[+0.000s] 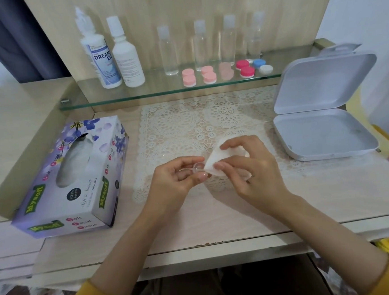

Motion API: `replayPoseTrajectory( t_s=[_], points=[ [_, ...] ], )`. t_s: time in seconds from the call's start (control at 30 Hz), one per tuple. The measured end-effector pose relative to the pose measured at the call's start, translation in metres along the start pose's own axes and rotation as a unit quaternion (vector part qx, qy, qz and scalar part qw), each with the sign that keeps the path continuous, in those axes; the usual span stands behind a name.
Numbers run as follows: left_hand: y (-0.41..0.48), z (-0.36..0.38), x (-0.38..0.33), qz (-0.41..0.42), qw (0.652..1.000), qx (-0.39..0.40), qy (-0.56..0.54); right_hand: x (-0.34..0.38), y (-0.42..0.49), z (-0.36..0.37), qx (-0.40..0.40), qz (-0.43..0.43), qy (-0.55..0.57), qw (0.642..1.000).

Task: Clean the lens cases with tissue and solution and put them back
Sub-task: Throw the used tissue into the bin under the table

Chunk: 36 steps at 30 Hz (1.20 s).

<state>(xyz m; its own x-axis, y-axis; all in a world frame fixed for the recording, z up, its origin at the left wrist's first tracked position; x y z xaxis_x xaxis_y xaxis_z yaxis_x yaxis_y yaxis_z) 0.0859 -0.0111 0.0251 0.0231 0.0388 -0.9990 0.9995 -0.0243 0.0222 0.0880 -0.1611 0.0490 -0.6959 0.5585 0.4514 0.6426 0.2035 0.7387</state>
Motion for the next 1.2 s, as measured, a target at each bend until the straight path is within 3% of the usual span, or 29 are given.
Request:
replayPoseTrajectory(
  t_s=[0.2, 0.47, 0.87, 1.2],
  points=[
    [0.000, 0.001, 0.001, 0.001, 1.000, 0.005, 0.003, -0.009, 0.001, 0.003, 0.109, 0.019, 0.061, 0.992],
    [-0.002, 0.005, 0.010, -0.017, 1.000, 0.014, -0.016, -0.020, -0.014, 0.005, 0.102, 0.052, 0.088, 0.990],
    [0.002, 0.006, 0.009, -0.007, 1.000, -0.003, 0.007, -0.009, -0.011, -0.006, 0.037, -0.029, 0.023, 0.999],
    [0.001, 0.007, 0.008, 0.002, 1.000, 0.012, -0.013, -0.018, -0.015, -0.003, 0.067, 0.021, 0.021, 0.997]
  ],
)
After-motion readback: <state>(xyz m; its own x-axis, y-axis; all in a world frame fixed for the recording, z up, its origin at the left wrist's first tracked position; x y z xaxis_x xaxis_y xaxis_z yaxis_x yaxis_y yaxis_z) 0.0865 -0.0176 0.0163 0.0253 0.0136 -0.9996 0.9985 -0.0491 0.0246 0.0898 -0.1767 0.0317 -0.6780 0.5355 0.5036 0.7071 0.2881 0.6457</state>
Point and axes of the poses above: each hand's wrist, its own y-axis towards the middle knuckle, its own z-axis out of the palm, x = y × z, the point moved 6 cm from there along y, towards the middle knuckle, and after that the axes turned 2 degrees about z, right-handed, at the moved point
